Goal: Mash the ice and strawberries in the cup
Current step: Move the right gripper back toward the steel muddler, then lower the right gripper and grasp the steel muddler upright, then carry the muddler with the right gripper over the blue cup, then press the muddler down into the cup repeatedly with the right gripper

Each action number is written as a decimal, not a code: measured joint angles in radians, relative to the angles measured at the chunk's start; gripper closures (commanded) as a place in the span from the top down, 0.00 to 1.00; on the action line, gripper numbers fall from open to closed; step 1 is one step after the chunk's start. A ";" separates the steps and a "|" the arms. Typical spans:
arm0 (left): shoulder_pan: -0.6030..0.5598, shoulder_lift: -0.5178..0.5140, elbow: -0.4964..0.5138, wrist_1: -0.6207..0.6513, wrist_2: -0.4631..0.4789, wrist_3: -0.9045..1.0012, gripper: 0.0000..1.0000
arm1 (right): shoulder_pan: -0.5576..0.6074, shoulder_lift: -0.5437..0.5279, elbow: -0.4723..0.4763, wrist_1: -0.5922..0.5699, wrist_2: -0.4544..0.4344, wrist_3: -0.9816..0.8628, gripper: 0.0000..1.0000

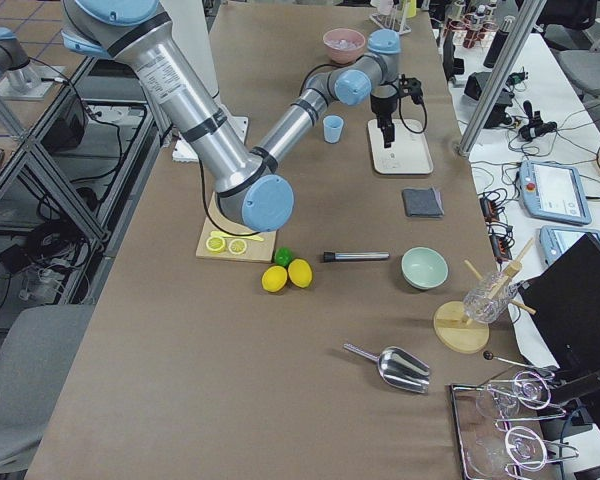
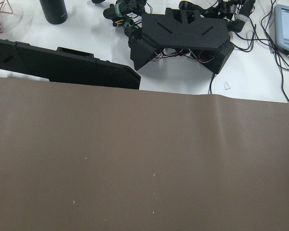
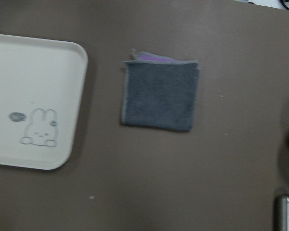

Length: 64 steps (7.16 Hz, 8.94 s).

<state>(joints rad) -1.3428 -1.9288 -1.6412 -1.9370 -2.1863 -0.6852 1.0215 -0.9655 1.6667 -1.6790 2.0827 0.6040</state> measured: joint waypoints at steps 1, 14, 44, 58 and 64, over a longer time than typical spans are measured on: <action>0.000 0.004 0.001 0.001 0.001 0.042 0.98 | 0.033 -0.050 -0.035 0.011 0.007 -0.041 0.99; -0.005 0.010 0.001 0.000 0.003 0.136 0.98 | 0.001 -0.198 -0.371 0.455 0.054 0.007 0.99; -0.406 0.502 -0.050 -0.004 -0.002 0.163 0.98 | -0.594 0.036 0.139 0.835 -0.870 0.181 0.00; -0.429 0.534 -0.027 -0.005 -0.003 0.163 0.98 | -0.682 0.049 -0.114 1.317 -1.207 0.010 0.00; -0.429 0.539 -0.018 -0.007 -0.003 0.164 0.98 | -0.727 0.046 -0.149 1.320 -1.240 0.003 0.00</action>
<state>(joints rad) -1.7717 -1.3903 -1.6594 -1.9435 -2.1890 -0.5216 0.2950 -0.9198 1.5178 -0.3589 0.8425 0.6075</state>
